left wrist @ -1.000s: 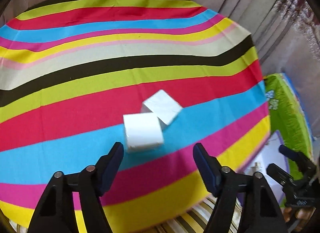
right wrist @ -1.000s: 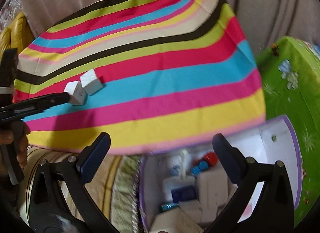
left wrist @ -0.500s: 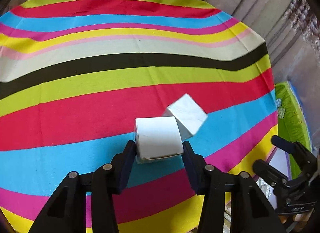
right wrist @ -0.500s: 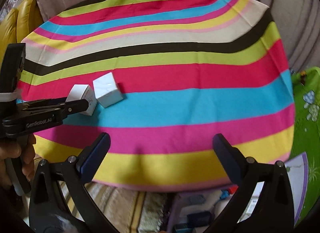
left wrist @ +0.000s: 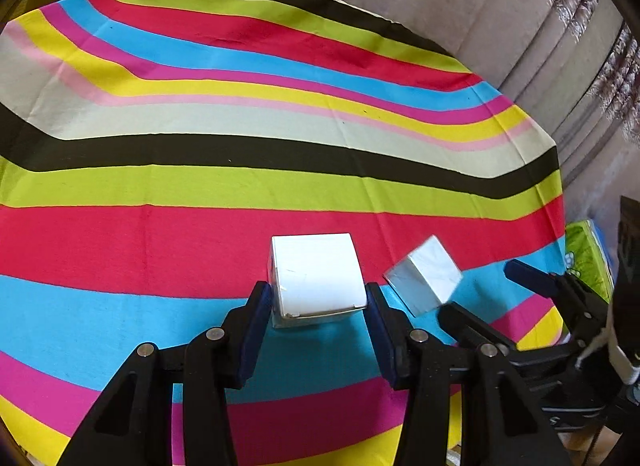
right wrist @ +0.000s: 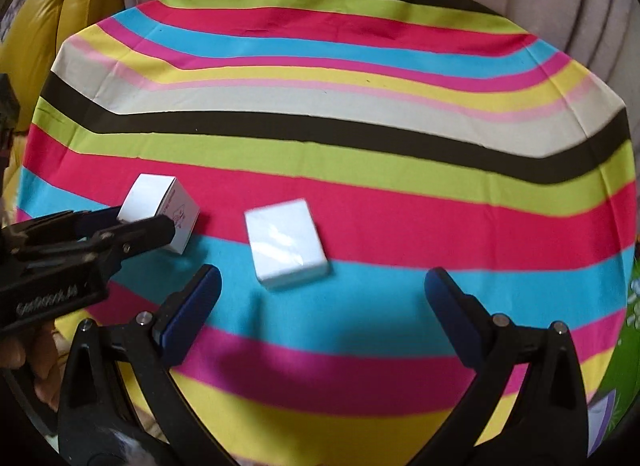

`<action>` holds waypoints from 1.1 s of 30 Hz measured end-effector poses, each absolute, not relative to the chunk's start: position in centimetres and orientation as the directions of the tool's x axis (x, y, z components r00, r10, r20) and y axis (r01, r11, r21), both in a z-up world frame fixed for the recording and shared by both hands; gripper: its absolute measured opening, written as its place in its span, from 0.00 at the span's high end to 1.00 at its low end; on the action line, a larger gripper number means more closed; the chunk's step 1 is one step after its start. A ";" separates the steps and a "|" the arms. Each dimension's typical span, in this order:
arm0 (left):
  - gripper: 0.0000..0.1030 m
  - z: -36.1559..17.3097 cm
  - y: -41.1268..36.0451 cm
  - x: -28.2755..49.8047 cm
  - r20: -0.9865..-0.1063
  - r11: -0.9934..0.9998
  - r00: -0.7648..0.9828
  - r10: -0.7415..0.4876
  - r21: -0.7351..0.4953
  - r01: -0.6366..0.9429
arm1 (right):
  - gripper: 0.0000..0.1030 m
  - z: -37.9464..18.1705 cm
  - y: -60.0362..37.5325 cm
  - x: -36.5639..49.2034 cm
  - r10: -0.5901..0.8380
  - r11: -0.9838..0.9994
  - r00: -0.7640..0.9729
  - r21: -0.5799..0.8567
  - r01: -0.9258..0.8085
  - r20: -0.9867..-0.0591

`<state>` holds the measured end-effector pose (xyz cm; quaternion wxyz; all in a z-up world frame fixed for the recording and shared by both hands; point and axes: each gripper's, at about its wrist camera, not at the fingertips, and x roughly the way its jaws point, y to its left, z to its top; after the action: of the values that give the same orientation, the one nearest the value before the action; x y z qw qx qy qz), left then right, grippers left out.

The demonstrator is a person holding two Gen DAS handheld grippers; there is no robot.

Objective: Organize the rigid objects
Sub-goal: 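Grasp one small white cube with the left gripper while the right grasps the other, then carry both small white cubes into the storage box and open both grippers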

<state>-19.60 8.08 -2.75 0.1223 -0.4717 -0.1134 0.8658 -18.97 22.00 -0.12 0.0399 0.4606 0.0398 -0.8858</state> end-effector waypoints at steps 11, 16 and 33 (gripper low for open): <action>0.53 -3.2 8.1 -19.6 -0.791 -0.946 -0.526 0.313 -0.312 -0.093 | 0.35 -2.7 20.7 -21.3 -0.019 -0.990 -0.518 -0.056 0.129 -0.855; 0.54 -2.9 8.2 -19.1 -0.788 -0.951 -0.537 0.302 -0.292 -0.106 | 0.57 -2.9 20.6 -21.1 -0.020 -0.990 -0.508 -0.054 0.130 -0.861; 0.54 -0.4 12.1 -15.7 -0.761 -0.931 -0.537 0.364 -0.297 -0.211 | 0.57 0.4 23.6 -14.8 0.076 -0.997 -0.536 -0.075 -0.024 -0.841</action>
<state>-15.75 12.07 -0.35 0.1647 -0.4520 -0.0848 0.8726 -14.84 23.58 0.39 -0.0287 0.4810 0.0270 -0.8758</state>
